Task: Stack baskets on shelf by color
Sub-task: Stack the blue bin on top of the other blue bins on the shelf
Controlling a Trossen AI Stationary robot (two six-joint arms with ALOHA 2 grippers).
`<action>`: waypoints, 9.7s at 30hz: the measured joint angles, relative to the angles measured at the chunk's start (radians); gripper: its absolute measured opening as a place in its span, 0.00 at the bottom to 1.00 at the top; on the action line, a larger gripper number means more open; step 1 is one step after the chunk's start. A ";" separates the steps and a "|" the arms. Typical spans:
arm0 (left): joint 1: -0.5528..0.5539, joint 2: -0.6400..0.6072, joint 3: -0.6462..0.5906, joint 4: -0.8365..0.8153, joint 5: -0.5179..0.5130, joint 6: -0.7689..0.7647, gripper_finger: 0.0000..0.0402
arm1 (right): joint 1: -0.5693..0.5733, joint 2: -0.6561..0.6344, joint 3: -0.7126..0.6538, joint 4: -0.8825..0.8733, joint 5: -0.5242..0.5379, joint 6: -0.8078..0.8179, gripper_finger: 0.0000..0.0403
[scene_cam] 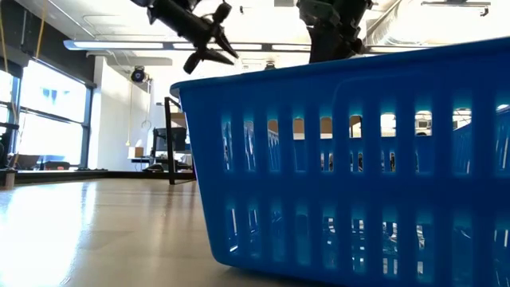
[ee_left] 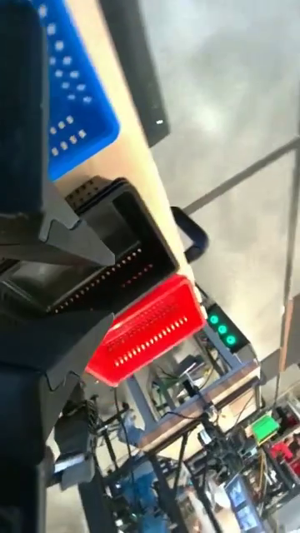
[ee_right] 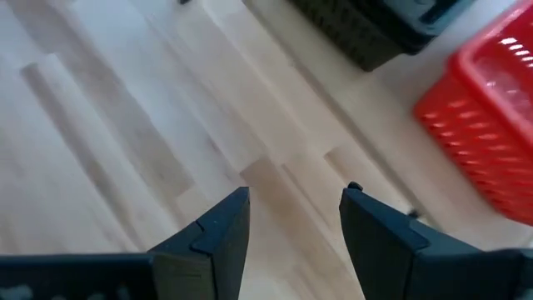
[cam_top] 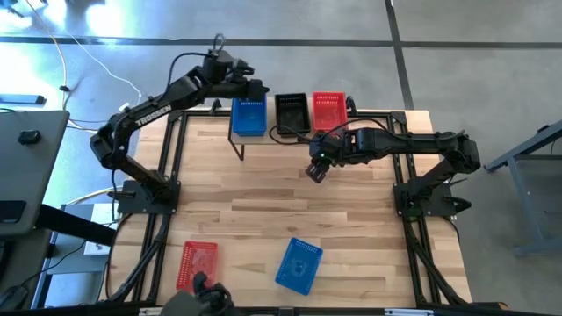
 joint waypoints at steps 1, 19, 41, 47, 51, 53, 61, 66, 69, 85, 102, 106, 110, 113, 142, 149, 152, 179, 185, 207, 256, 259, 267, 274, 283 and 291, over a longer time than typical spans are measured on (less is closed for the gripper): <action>-0.001 -0.013 0.000 -0.006 0.000 0.024 0.21 | 0.000 0.000 0.000 0.005 -0.017 0.000 0.43; -0.254 -0.195 0.001 -0.412 -0.004 0.294 0.19 | 0.155 0.000 0.000 0.021 -0.251 0.120 0.43; -0.687 -0.197 -0.005 -0.600 -0.076 0.179 0.19 | 0.471 0.000 0.000 0.021 -0.330 0.780 0.43; -0.752 -0.197 -0.005 -0.600 -0.075 0.095 0.19 | 0.569 0.000 0.000 0.062 -0.255 1.062 0.43; -0.787 -0.197 -0.005 -0.600 -0.072 0.037 0.19 | 0.625 0.000 0.000 0.098 -0.237 1.167 0.43; -0.801 -0.197 -0.005 -0.600 -0.074 0.010 0.19 | 0.649 0.000 0.000 0.107 -0.237 1.206 0.43; -0.831 -0.197 -0.006 -0.600 -0.142 -0.012 0.23 | 0.716 0.058 0.000 0.110 -0.222 1.342 0.43; -0.832 -0.196 -0.006 -0.600 -0.210 -0.012 0.32 | 0.736 0.118 0.000 0.110 -0.195 1.450 0.43; -0.831 -0.196 -0.006 -0.600 -0.225 -0.011 0.37 | 0.736 0.155 0.000 0.111 -0.192 1.519 0.43; -0.834 -0.196 -0.006 -0.600 -0.225 0.110 0.39 | 0.686 0.339 0.000 0.167 -0.202 1.670 0.43; -0.867 -0.196 -0.006 -0.599 -0.221 0.184 0.39 | 0.668 0.433 0.000 0.177 -0.234 1.766 0.30; -0.895 -0.196 -0.006 -0.599 -0.221 0.218 0.39 | 0.662 0.433 0.000 0.170 -0.197 1.779 0.17; -0.930 -0.196 -0.006 -0.599 -0.222 0.271 0.39 | 0.650 0.433 0.000 0.170 -0.160 1.779 0.04; -0.957 -0.196 -0.006 -0.599 -0.222 0.320 0.39 | 0.637 0.433 0.000 0.178 -0.132 1.784 0.02; -1.105 -0.134 -0.006 -0.619 -0.343 0.446 0.39 | 0.425 0.433 0.154 0.310 0.128 1.412 0.00; -1.144 -0.078 -0.006 -0.675 -0.417 0.460 0.39 | 0.375 0.433 0.202 0.297 0.125 1.323 0.00; -1.163 -0.057 -0.006 -0.676 -0.443 0.477 0.39 | 0.363 0.433 0.211 0.292 0.119 1.300 0.00; -1.331 0.024 -0.005 -0.706 -0.454 0.468 0.39 | 0.340 0.432 0.217 0.274 0.056 1.301 0.00; -1.336 0.054 -0.005 -0.720 -0.468 0.468 0.39 | 0.340 0.432 0.255 0.280 0.092 1.298 0.00; -1.334 0.055 -0.006 -0.752 -0.592 0.473 0.39 | 0.345 0.431 0.288 0.384 0.162 1.276 0.00; -1.268 -0.021 -0.004 -0.803 -0.553 0.637 0.00 | 0.373 0.334 0.288 0.354 0.391 1.123 0.33; -1.246 -0.057 -0.004 -0.805 -0.554 0.644 0.00 | 0.373 0.312 0.289 0.344 0.401 1.088 0.33; -1.152 -0.176 -0.004 -0.799 -0.560 0.679 0.00 | 0.371 0.233 0.289 0.346 0.478 0.957 0.33; -1.016 -0.285 -0.004 -0.759 -0.563 0.726 0.00 | 0.360 0.150 0.289 0.348 0.535 0.804 0.33; -0.774 -0.382 -0.004 -0.654 -0.497 0.867 0.00 | 0.299 0.064 0.289 0.348 0.553 0.608 0.33; -0.485 -0.391 -0.005 -0.586 -0.281 0.953 0.00 | 0.203 -0.011 0.289 0.349 0.516 0.430 0.33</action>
